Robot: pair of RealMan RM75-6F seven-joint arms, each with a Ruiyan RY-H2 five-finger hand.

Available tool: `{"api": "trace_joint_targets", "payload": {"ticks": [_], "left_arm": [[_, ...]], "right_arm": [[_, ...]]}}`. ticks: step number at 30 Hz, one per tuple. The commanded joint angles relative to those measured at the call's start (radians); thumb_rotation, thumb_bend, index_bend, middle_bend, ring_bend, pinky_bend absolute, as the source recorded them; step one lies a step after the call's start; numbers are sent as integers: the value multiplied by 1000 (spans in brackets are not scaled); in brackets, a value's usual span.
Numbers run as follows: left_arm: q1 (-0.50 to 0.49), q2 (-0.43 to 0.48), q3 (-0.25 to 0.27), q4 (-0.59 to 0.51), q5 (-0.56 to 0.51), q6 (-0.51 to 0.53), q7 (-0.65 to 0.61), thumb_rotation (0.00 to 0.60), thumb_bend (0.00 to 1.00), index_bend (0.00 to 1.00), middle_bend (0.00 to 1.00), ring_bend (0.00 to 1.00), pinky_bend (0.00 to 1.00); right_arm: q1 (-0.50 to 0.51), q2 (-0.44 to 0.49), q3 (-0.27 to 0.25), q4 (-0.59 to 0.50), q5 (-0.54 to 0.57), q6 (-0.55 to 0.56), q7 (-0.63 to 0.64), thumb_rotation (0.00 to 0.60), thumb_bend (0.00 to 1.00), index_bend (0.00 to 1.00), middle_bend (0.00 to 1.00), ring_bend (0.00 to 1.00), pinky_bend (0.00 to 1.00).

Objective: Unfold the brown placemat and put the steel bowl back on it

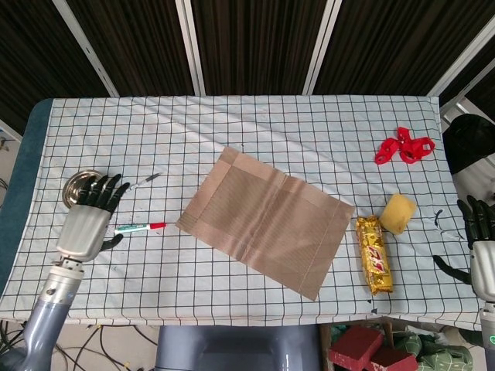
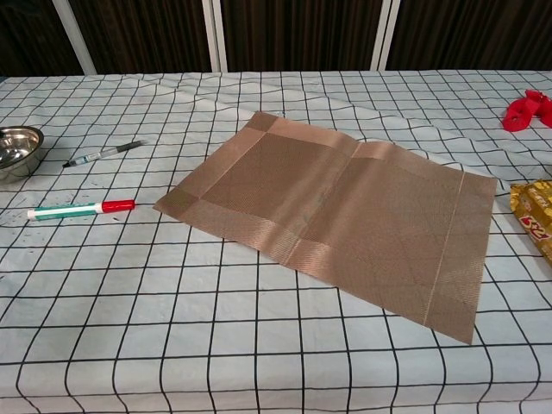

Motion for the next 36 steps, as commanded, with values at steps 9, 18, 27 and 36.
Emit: {"api": "trace_joint_targets", "payload": {"ticks": [9,18,27,36], "left_arm": [[-222,-229,-39,179,-278,-156,295,600,95,132,52,0,10],[-278,-304,-27,291,-362,-149,338,600,109,151,57,0,11],[-313,-348,-7,358,-409,-150,356,600,115,168,68,0,11],[-356,-421,5,453,-433,-159,354,600,118,171,81,0,13]], "right_arm": [[10,-11,22,19,1,-57,39,600,87,0,0,0,174],[10,-16,21,15,-12,-84,40,600,92,0,0,0,174],[7,-13,28,9,-12,-99,56,600,101,0,0,0,174],[4,-13,33,5,-16,-108,59,600,110,0,0,0,174]]}}
